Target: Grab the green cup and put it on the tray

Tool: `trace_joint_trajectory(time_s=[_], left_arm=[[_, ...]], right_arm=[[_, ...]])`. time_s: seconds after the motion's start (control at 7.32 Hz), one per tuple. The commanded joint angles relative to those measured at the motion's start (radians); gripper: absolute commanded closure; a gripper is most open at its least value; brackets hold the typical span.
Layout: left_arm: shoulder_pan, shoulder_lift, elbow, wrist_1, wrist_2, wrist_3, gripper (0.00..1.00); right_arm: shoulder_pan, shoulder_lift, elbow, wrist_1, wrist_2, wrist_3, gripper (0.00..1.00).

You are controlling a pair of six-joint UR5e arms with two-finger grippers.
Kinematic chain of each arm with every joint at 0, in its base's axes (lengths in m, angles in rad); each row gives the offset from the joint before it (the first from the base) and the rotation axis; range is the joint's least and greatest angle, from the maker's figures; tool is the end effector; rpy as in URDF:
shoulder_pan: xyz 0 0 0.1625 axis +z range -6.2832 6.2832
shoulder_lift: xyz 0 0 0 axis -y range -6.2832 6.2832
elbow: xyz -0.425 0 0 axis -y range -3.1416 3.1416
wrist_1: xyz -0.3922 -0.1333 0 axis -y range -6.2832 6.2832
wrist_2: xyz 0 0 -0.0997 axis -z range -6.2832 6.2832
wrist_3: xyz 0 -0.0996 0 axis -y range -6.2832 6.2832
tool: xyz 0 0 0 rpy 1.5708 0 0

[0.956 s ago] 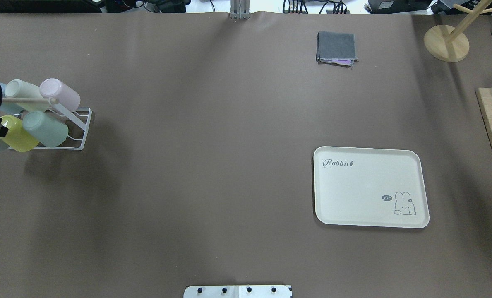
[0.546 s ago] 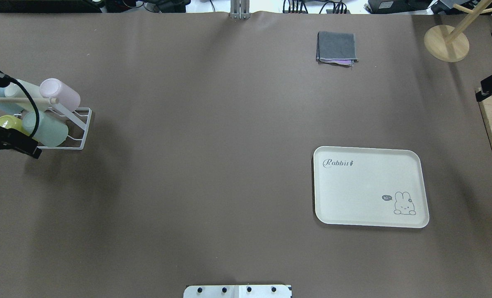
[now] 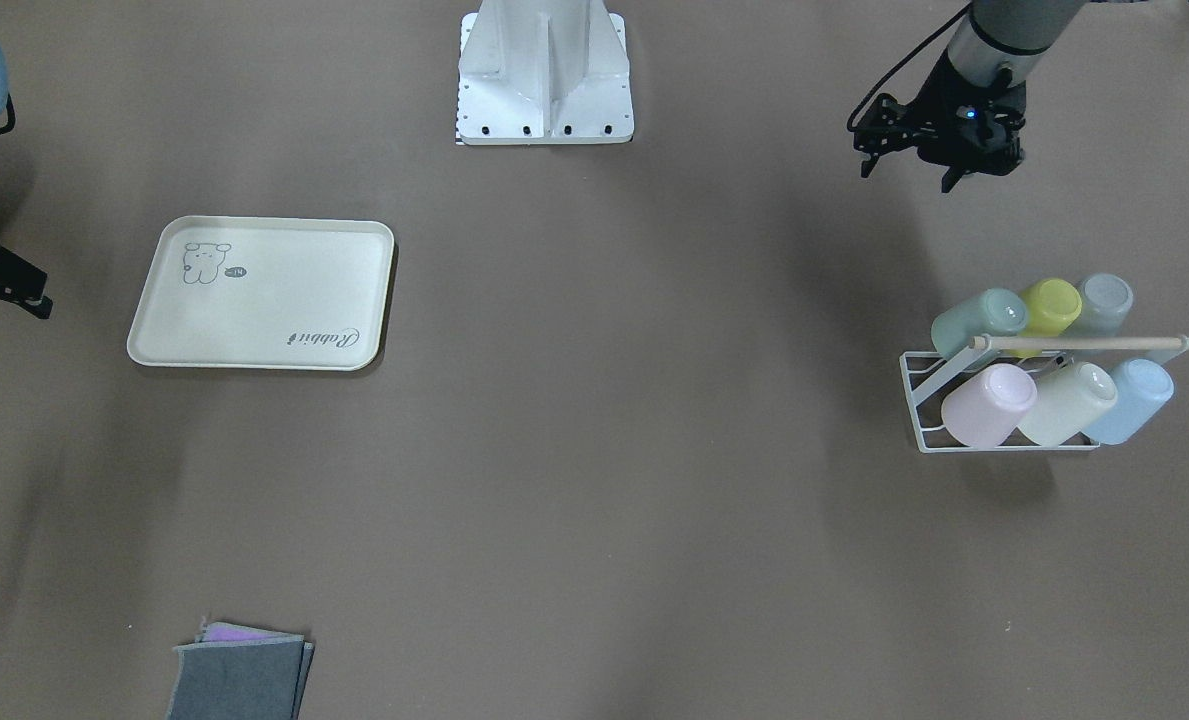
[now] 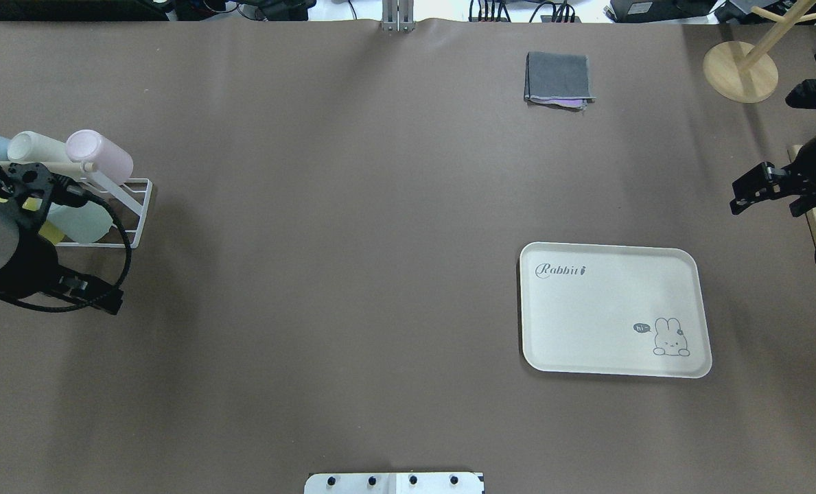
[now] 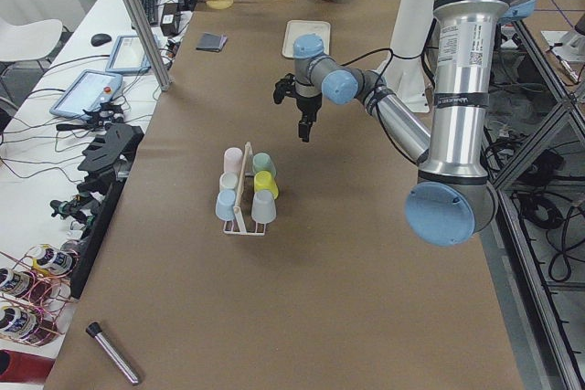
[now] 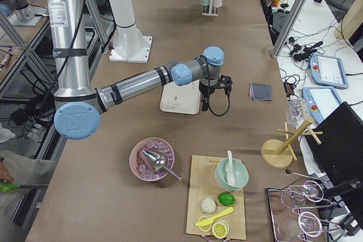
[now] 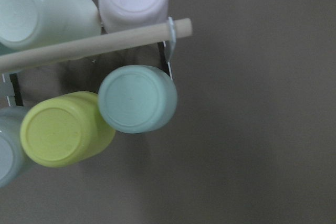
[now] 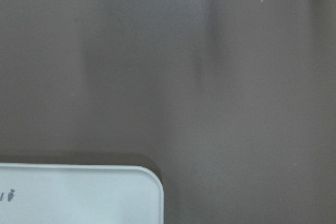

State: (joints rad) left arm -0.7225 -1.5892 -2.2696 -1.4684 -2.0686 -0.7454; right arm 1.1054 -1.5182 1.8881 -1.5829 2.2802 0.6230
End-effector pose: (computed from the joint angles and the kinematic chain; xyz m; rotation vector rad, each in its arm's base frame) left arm 0.2699 -0.3522 0.3436 0.0762 0.7686 0.2507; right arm -0.1668 -0.4846 0.4810 -0.0701 -0.7772 0.0226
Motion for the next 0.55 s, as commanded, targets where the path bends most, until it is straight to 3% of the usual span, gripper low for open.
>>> trace_joint_trajectory(time_s=[0.0,0.41], left_arm=[[0.112,0.002,-0.021,0.0,0.082,-0.141,0.02],[0.245,0.002,-0.016,0.0,0.217,-0.222,0.02]], right_arm=[[-0.064,-0.048,-0.004,0.001,-0.004,0.021,0.03],[-0.152,-0.066,-0.004,0.007,-0.007,0.053,0.05]])
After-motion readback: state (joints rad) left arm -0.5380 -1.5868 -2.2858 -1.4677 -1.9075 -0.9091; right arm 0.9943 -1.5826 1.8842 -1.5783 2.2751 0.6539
